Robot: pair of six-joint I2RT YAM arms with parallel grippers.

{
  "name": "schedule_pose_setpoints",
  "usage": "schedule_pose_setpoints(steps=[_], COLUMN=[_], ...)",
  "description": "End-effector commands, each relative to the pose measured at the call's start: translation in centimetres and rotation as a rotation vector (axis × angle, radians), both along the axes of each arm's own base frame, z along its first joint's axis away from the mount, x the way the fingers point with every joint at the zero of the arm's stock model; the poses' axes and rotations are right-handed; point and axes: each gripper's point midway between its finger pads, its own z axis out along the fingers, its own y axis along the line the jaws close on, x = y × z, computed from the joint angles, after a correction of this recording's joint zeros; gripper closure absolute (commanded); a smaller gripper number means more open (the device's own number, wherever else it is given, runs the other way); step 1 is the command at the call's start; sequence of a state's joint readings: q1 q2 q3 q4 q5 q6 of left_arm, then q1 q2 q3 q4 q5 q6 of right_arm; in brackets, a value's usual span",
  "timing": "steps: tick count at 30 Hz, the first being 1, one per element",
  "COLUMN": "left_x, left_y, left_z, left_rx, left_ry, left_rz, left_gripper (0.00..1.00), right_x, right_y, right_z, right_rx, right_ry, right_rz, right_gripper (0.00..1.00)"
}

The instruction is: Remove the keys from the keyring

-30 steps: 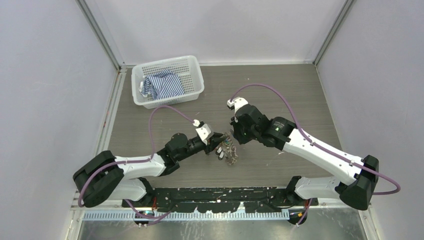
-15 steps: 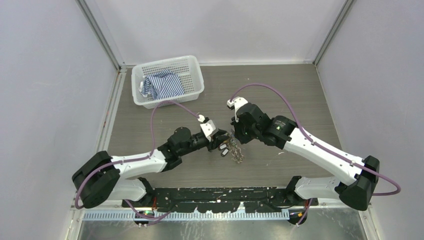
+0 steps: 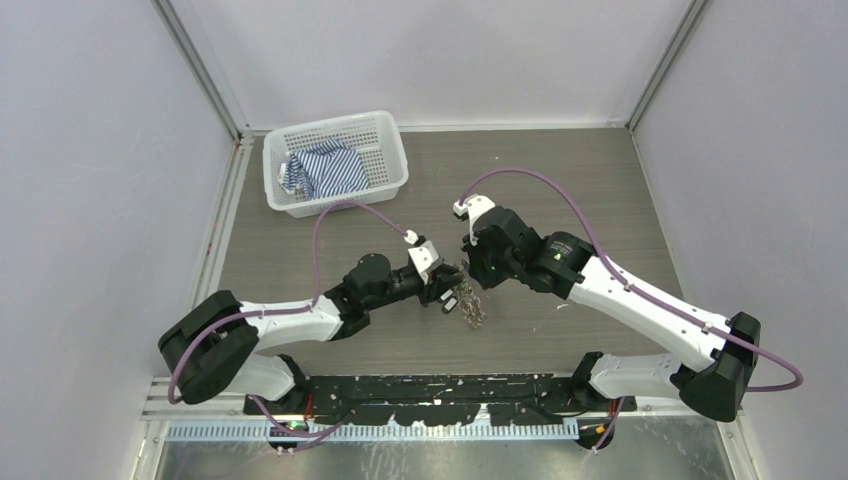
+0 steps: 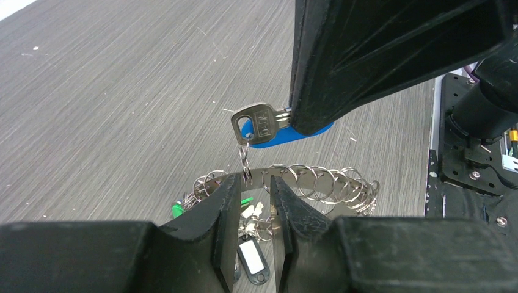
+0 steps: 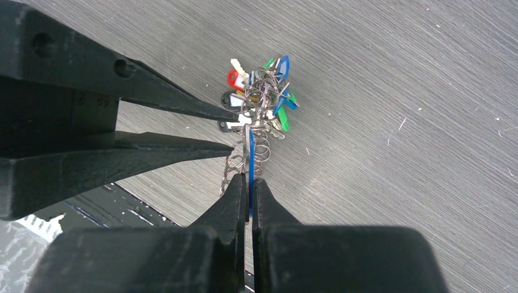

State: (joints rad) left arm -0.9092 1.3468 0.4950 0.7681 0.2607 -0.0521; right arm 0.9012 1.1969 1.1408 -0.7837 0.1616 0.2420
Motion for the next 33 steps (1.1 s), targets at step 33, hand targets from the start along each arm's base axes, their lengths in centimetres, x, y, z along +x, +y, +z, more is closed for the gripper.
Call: schedule_pose_setpoints(steps=[33], left_x=[0.9], left_y=[0.4], left_z=[4.0], left_rx=[-0.143], left_ry=[-0.086], left_rz=[0.07], left_gripper=[1.0], right_x=[2.7], right_y=[-2.2], right_z=[-0.6], right_rx=[0.024], right_ry=[0.005], right_rz=[-0.264], right_gripper=[0.99])
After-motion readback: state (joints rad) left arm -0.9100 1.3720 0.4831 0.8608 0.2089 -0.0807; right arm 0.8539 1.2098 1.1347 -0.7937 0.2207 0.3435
